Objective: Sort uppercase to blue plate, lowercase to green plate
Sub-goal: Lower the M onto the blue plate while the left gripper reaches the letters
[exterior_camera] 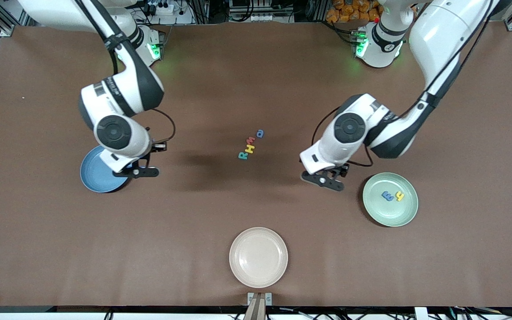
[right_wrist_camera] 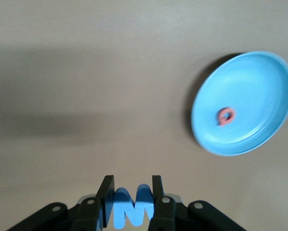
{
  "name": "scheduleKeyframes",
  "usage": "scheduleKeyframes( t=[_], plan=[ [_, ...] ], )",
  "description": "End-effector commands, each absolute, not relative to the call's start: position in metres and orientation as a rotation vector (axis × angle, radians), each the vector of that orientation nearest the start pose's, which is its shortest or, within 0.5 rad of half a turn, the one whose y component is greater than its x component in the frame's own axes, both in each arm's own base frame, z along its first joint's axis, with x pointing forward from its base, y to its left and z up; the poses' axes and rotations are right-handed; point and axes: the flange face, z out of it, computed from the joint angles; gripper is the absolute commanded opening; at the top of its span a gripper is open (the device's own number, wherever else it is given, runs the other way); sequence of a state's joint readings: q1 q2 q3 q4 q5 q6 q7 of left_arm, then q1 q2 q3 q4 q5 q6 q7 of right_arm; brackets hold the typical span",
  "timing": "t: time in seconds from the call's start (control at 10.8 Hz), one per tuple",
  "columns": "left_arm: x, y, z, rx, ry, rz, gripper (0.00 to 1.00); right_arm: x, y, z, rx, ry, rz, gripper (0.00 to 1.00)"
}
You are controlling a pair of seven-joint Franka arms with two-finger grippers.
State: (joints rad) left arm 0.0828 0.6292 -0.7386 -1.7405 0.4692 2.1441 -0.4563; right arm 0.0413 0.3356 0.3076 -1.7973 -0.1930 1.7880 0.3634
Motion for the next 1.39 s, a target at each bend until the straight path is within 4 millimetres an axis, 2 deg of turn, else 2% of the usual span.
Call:
scheduleKeyframes(
  t=[0.0,0.19,0.28,0.46,0.65,0.84,1.02,1.21,1.3],
  plan=[
    [0.539,-0.376,0.273,-3.062,0.639,0.053,1.0,0.574,0.137,0.355,-3.271,-0.217,0.468,0.3],
    [0.525,-0.404,0.273,-3.068,0.68,0.037,1.0,0.583,0.094,0.341,-3.254,-0.311,0.429,0.3],
    [0.517,-0.415,0.27,-3.072,0.704,0.035,1.0,0.583,0.072,0.328,-3.245,-0.355,0.408,0.3],
    [0.497,-0.441,0.264,-3.077,0.683,0.046,1.0,0.586,0.031,0.312,-3.233,-0.438,0.34,0.3],
    [0.491,-0.466,0.261,-3.081,0.659,0.013,1.0,0.583,-0.002,0.287,-3.225,-0.509,0.238,0.3],
    [0.478,-0.482,0.251,-3.058,0.63,0.004,1.0,0.568,-0.019,0.261,-3.225,-0.52,0.171,0.3],
    [0.462,-0.496,0.246,-3.062,0.592,0.017,1.0,0.556,-0.03,0.242,-3.208,-0.562,0.188,0.31],
    [0.44,-0.514,0.242,-3.068,0.536,0.02,1.0,0.544,-0.048,0.232,-3.189,-0.607,0.242,0.32],
    [0.439,-0.516,0.242,-3.076,0.496,0.011,1.0,0.542,-0.058,0.231,-3.187,-0.616,0.252,0.33]
  ],
)
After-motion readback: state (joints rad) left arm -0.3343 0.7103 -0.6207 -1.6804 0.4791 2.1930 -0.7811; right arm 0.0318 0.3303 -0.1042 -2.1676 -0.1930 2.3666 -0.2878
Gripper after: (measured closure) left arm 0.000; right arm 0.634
